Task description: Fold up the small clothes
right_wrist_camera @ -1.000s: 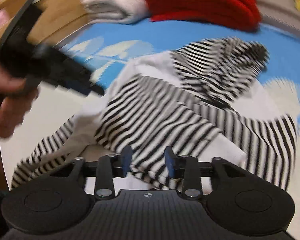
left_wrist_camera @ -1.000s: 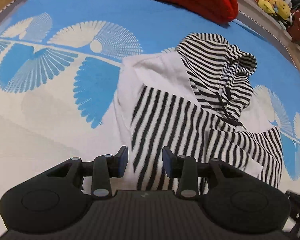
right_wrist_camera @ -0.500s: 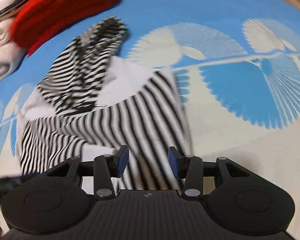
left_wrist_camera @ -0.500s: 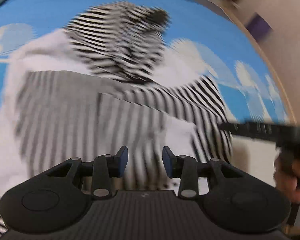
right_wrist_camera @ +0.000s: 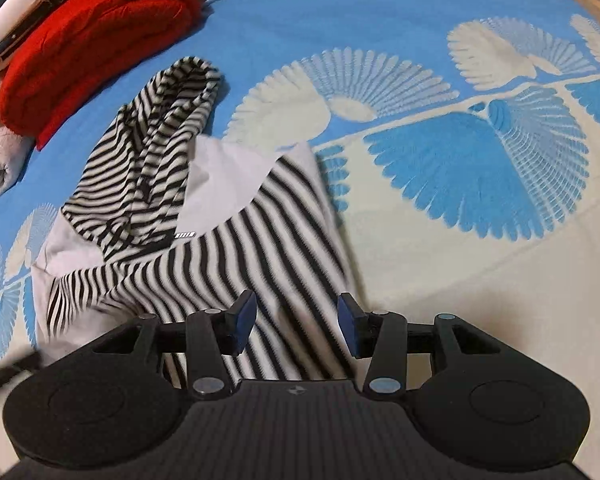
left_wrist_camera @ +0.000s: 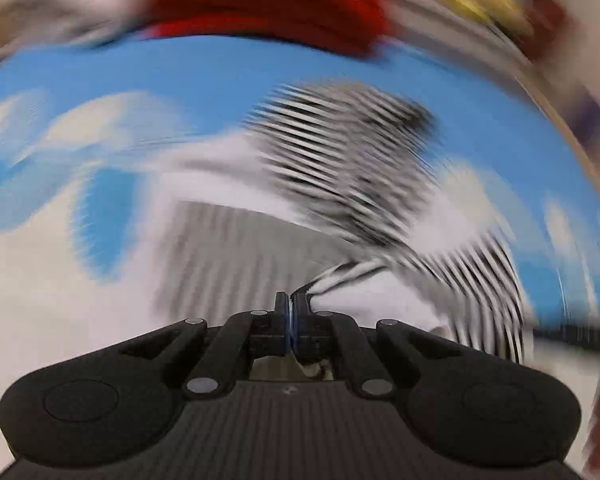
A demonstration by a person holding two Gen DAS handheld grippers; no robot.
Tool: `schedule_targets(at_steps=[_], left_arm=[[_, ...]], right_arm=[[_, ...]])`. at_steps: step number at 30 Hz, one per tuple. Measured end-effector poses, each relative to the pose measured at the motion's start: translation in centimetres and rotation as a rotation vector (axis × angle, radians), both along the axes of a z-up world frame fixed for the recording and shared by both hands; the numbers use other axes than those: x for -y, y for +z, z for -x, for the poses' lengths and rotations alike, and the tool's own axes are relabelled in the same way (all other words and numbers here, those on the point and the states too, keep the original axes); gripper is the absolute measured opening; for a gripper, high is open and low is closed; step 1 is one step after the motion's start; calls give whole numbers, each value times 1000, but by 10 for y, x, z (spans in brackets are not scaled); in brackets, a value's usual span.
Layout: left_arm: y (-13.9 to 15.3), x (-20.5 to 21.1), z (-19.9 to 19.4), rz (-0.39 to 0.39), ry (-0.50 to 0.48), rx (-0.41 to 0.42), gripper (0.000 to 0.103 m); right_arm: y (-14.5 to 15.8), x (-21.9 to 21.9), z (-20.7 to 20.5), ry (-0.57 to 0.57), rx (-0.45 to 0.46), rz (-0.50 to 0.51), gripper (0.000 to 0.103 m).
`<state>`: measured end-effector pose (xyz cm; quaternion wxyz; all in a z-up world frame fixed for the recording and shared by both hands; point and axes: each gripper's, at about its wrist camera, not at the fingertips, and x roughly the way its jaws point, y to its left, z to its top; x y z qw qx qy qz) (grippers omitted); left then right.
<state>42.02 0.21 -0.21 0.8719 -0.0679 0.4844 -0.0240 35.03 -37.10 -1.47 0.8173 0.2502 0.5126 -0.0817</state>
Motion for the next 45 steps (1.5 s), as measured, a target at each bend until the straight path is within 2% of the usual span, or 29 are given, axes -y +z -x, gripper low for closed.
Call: schedule_targets(at_steps=[2,4,6,7,8,9,10,12,14,16,20,22,23,24,28,29,30,33,34,36,38,39,40,42,44,45], left_arm=[[5,-47,5,-23,210,-23,4],[4,-71,6,-25,298,-49,5],[2,-86,5,29,338,-67,21],[3,-87,3,40,329,-57,28],[0,-84,0,36,299,-52,40],[-4,-79,-3,28,269,-62,44],[-10,-75,-11,33,247,-81,44],[-24,-76,-20,95,233,-126,44],[-46,-79,-26,134,264,-208,44],[-63,-81,-27,117,294,-274,44],[-76,-79,-29,85,279,-309,44],[-74,-78,-29,81,258,-303,33],[-72,-77,-29,74,242,-297,5],[-67,-76,-28,58,236,-281,2],[-16,-71,-11,-60,271,-85,2],[-9,-69,-6,-83,273,-63,2],[-12,-70,-4,-87,278,-87,3],[-47,-80,-6,-35,318,-272,4],[-48,-83,-6,-33,344,-273,4],[-33,-78,-4,-59,339,-173,5],[-17,-64,-3,-83,260,-75,13],[-16,-58,-3,-64,218,-61,17],[-20,-53,-4,-30,189,-75,18],[-43,-50,-8,47,177,-173,19],[-77,-50,-13,68,205,-323,19],[-86,-50,-13,69,215,-355,18]], right_arm=[[-5,-12,0,23,-17,-30,47],[-10,-22,-1,39,-36,-48,47],[-15,-30,-1,48,-57,-44,47],[-17,-33,-1,53,-68,-39,48],[-19,-35,-1,55,-76,-39,48],[-21,-37,-1,56,-86,-42,48],[-23,-38,0,57,-92,-44,48],[-26,-40,0,61,-101,-42,49],[-29,-40,0,58,-110,-40,49],[-30,-39,0,49,-116,-49,49],[-30,-39,-3,50,-116,-49,51],[-30,-41,-4,52,-116,-49,52],[-30,-41,-5,51,-117,-49,52],[-30,-42,-5,51,-117,-48,52],[-30,-42,-6,45,-115,-47,52],[-29,-42,-6,43,-115,-44,52],[-30,-42,-5,40,-115,-39,52],[-33,-41,-5,35,-124,-14,53],[-35,-40,-5,31,-134,-6,53],[-41,-38,-5,18,-158,6,53],[-44,-37,-4,3,-172,8,53],[-44,-37,-4,2,-172,9,52],[-44,-38,-4,4,-172,14,52],[-44,-40,-4,11,-174,17,53],[-45,-40,-3,21,-173,22,53],[-46,-40,-3,24,-173,27,53]])
